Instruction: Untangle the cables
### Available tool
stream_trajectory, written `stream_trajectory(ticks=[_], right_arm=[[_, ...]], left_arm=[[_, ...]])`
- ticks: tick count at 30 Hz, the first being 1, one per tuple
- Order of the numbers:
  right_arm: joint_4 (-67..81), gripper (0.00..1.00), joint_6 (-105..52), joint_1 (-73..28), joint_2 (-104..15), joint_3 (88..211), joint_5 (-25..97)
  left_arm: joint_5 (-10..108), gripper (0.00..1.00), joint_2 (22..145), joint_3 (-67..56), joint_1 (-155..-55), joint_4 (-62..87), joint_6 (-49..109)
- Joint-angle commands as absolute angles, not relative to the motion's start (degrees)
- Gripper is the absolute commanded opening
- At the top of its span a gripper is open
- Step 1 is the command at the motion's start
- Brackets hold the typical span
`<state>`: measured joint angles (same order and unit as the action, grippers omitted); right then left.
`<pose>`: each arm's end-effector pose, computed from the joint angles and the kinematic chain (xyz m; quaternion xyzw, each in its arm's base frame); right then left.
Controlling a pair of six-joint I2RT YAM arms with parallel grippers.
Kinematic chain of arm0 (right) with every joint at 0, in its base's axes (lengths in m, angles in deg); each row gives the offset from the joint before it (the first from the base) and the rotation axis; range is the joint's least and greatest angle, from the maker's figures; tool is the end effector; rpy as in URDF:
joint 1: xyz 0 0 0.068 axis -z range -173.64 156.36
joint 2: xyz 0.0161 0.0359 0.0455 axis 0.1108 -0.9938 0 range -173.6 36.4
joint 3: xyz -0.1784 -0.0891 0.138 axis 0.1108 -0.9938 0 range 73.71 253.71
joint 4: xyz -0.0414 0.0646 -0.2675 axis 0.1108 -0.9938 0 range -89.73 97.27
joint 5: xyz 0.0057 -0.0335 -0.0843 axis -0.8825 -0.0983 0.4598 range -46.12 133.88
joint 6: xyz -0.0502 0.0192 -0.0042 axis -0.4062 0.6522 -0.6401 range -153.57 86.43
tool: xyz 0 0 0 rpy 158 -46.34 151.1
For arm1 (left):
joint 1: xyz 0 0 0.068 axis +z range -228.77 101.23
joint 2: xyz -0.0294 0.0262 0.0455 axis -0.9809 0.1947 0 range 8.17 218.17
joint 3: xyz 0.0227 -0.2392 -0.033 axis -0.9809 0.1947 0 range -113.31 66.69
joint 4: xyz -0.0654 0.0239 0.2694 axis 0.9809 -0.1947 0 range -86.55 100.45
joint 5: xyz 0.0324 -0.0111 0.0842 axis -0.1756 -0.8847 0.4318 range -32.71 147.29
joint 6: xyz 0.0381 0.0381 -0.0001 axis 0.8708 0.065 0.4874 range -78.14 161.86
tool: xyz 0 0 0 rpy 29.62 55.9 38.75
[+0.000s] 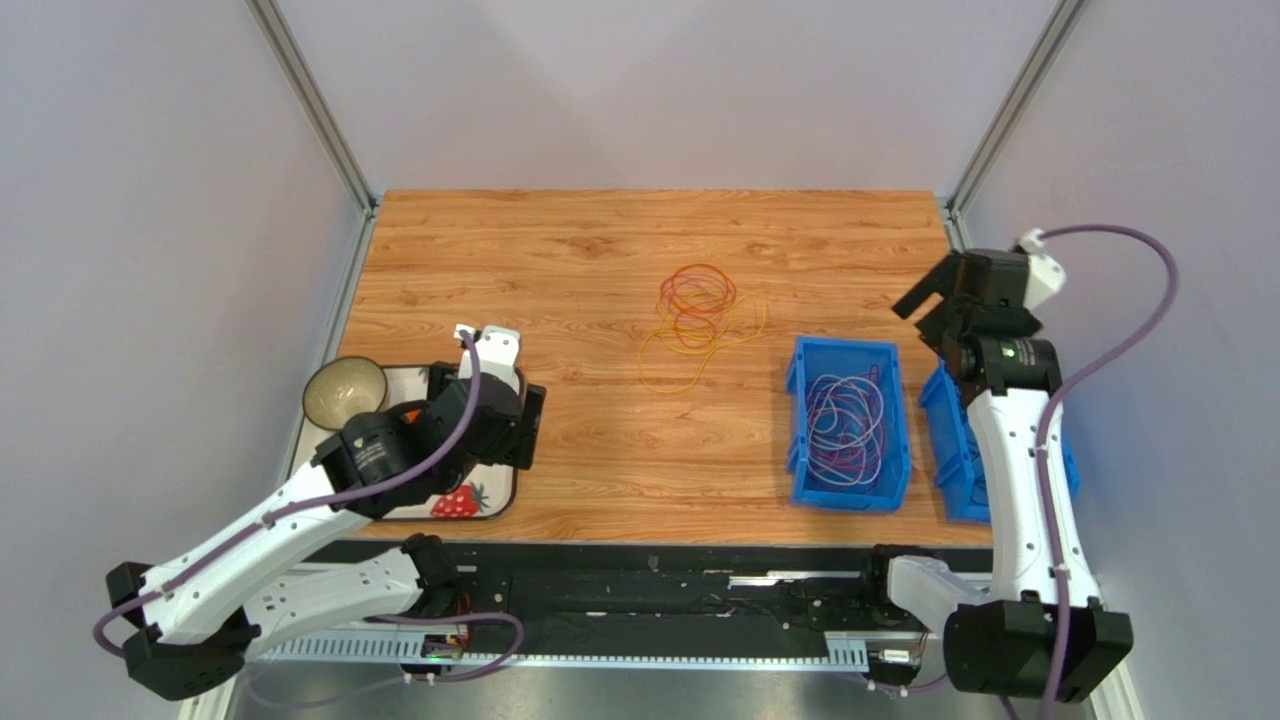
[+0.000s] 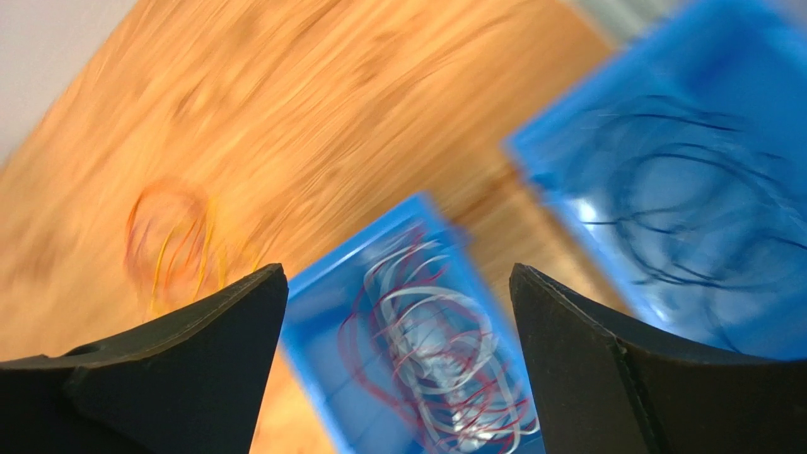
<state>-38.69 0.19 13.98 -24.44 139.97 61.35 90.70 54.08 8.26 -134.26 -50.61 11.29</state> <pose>0.2411 -0.0431 0.3311 0.3766 0.8174 -0.0409 0.4340 0.1127 -0.1294 0.3185 0.0939 0.8966 -0.0348 0.4313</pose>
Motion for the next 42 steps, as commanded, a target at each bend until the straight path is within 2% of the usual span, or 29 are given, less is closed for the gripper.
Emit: stream_trajectory(ticks=[1,4,7,9,12,16,20,28,42], right_arm=[[-35.2,0.93,-9.6,-1.7,-27.9,144.7,50.7],[-33.7,0.96,-15.3,-13.6,-30.9,147.8,41.5],[-27.5,0.98,-13.0,-19.1,-31.8,144.8,41.4],[-26.2,1.00,-6.3,-19.0,-31.8,142.4,42.7],[-20.2,0.99,-6.5,-19.7,-29.4,136.7,31.9],[-11.3,1.00,-2.4,-20.3,-22.9,126.8,36.2],[-4.8,1.00,0.9,-20.1,-13.2,114.9,35.3],[-17.1,0.99,-4.1,-20.1,-8.4,116.9,40.1],[-19.4,0.95,-7.9,-20.2,-4.9,112.8,34.1]], left_arm=[[95.8,0.93,56.4,6.1,-134.4,-53.6,8.1],[98.2,0.95,57.1,6.0,-134.4,-54.6,7.2],[97.9,0.96,55.6,6.9,-134.4,-53.0,8.8],[97.6,0.96,54.4,7.6,-134.3,-51.9,10.1],[95.4,0.99,51.6,8.9,-133.4,-48.5,11.5],[86.6,0.99,49.4,12.1,-130.8,-39.3,11.3],[86.6,0.99,52.8,11.6,-130.2,-38.1,7.2],[80.3,0.96,59.4,8.2,-130.0,-29.2,7.8],[81.8,0.86,78.3,1.3,-128.2,-20.7,10.1]])
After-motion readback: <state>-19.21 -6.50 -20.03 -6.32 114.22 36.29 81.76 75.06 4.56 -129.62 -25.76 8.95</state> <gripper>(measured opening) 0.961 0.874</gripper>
